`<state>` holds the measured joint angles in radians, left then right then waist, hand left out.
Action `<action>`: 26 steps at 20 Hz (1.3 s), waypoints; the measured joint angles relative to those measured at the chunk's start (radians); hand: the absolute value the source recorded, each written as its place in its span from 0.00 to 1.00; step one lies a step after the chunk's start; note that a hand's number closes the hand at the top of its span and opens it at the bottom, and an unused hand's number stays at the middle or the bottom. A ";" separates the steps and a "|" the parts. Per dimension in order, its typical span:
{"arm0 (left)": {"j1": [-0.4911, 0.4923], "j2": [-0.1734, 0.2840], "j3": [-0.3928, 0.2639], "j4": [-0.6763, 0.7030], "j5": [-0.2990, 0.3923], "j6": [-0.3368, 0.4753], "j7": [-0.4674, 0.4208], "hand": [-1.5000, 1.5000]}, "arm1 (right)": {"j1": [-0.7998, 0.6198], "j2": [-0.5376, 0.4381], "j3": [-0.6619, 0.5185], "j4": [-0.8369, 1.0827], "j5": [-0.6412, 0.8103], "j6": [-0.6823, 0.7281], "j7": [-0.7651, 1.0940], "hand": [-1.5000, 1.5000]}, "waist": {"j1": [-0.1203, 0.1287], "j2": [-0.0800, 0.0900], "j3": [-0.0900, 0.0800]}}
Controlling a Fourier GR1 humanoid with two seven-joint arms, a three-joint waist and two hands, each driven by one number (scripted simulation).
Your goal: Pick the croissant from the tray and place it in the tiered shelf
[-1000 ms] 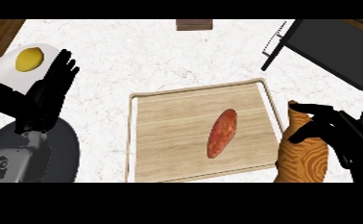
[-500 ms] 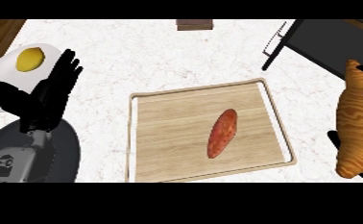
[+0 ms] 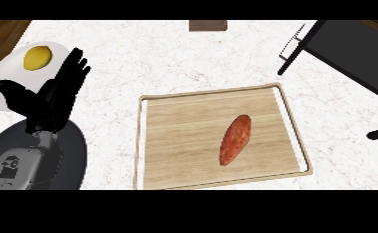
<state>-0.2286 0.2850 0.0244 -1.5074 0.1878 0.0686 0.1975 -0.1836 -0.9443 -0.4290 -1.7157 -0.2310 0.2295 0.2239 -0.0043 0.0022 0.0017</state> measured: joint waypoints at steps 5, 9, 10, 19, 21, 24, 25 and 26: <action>-0.020 -0.015 -0.009 -0.004 -0.015 0.005 0.017 0.50 | -0.053 -0.030 -0.027 0.198 0.023 0.100 -0.183 1.00 | 0.013 -0.007 -0.018; -0.026 -0.012 -0.001 0.005 -0.011 -0.010 0.016 0.50 | -0.117 -0.055 -0.017 0.332 0.055 0.133 -0.265 1.00 | 0.022 -0.006 -0.022; -0.026 -0.017 -0.002 0.010 -0.012 -0.012 0.010 0.50 | -0.127 -0.051 -0.009 0.357 0.069 0.130 -0.289 1.00 | 0.024 -0.007 -0.024; -0.033 -0.024 -0.008 -0.007 -0.023 -0.014 0.026 0.50 | -0.241 -0.064 -0.003 0.628 0.160 0.073 -0.373 0.00 | 0.040 -0.003 -0.021; -0.055 -0.030 -0.009 0.003 -0.031 -0.004 0.033 0.50 | -0.274 -0.051 -0.004 0.677 0.173 0.045 -0.405 0.00 | 0.037 -0.003 -0.021; -0.043 -0.038 -0.013 -0.002 -0.034 -0.005 0.028 0.50 | -0.326 -0.036 -0.015 0.759 0.187 0.005 -0.459 0.00 | 0.037 -0.003 -0.019; -0.047 -0.041 -0.013 0.007 -0.036 -0.006 0.023 0.50 | -0.351 -0.041 -0.019 0.803 0.192 0.001 -0.478 0.00 | 0.038 0.000 -0.016; -0.057 -0.041 -0.007 0.028 -0.035 -0.009 0.014 0.50 | -0.370 -0.043 -0.022 0.836 0.192 0.004 -0.497 0.00 | 0.035 0.001 -0.015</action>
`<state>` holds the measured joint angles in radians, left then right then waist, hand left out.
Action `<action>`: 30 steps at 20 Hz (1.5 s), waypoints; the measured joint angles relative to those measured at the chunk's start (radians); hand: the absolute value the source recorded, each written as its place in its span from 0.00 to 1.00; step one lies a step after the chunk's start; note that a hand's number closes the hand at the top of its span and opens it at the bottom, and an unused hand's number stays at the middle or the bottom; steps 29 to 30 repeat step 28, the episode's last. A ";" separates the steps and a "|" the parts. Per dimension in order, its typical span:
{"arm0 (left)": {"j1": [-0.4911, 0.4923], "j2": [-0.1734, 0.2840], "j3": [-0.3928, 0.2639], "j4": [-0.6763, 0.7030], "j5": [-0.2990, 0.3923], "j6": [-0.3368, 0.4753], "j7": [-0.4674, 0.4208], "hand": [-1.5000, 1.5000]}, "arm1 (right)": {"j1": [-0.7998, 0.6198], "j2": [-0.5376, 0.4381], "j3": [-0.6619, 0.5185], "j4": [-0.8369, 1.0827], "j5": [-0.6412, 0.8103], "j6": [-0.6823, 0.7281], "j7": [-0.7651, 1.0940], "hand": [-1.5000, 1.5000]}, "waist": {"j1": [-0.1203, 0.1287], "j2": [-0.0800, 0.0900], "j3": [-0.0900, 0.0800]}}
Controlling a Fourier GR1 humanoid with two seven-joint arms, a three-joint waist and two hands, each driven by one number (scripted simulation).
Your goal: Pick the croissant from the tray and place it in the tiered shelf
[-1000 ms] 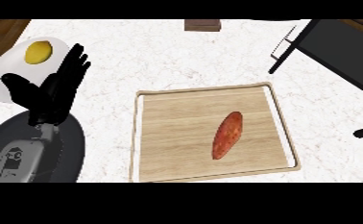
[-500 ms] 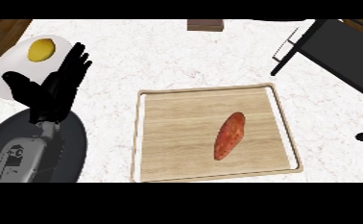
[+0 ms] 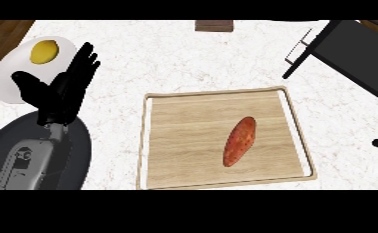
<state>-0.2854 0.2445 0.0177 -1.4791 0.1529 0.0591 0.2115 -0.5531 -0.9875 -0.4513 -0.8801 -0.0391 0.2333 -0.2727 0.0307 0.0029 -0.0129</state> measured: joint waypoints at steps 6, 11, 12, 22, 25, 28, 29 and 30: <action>0.012 0.013 0.023 -0.001 0.016 -0.024 -0.007 0.50 | -0.103 -0.086 -0.018 0.226 -0.009 0.124 -0.054 0.00 | 0.002 0.005 0.008; 0.001 0.007 0.023 0.018 0.010 -0.028 -0.020 0.50 | -0.126 -0.192 -0.027 0.389 -0.025 0.321 -0.049 0.00 | 0.002 0.010 0.013; -0.001 0.005 0.021 0.012 0.008 -0.023 -0.013 0.50 | -0.128 -0.216 -0.031 0.417 -0.025 0.351 -0.057 0.00 | 0.003 0.010 0.014; 0.020 0.004 0.026 -0.004 0.005 -0.021 -0.018 0.50 | -0.066 -0.356 -0.083 0.563 -0.054 0.510 -0.117 0.00 | -0.011 0.011 0.022; 0.025 0.006 0.032 -0.009 0.007 -0.019 -0.015 0.50 | -0.038 -0.363 -0.086 0.547 -0.059 0.517 -0.147 0.00 | -0.018 0.009 0.024; 0.027 0.014 0.041 -0.007 0.012 -0.025 -0.015 0.50 | -0.004 -0.367 -0.083 0.516 -0.057 0.508 -0.190 0.00 | -0.028 0.007 0.025; 0.027 0.014 0.041 -0.007 0.012 -0.025 -0.015 0.50 | -0.004 -0.367 -0.083 0.516 -0.057 0.508 -0.190 0.00 | -0.028 0.007 0.025; 0.027 0.014 0.041 -0.007 0.012 -0.025 -0.015 0.50 | -0.004 -0.367 -0.083 0.516 -0.057 0.508 -0.190 0.00 | -0.028 0.007 0.025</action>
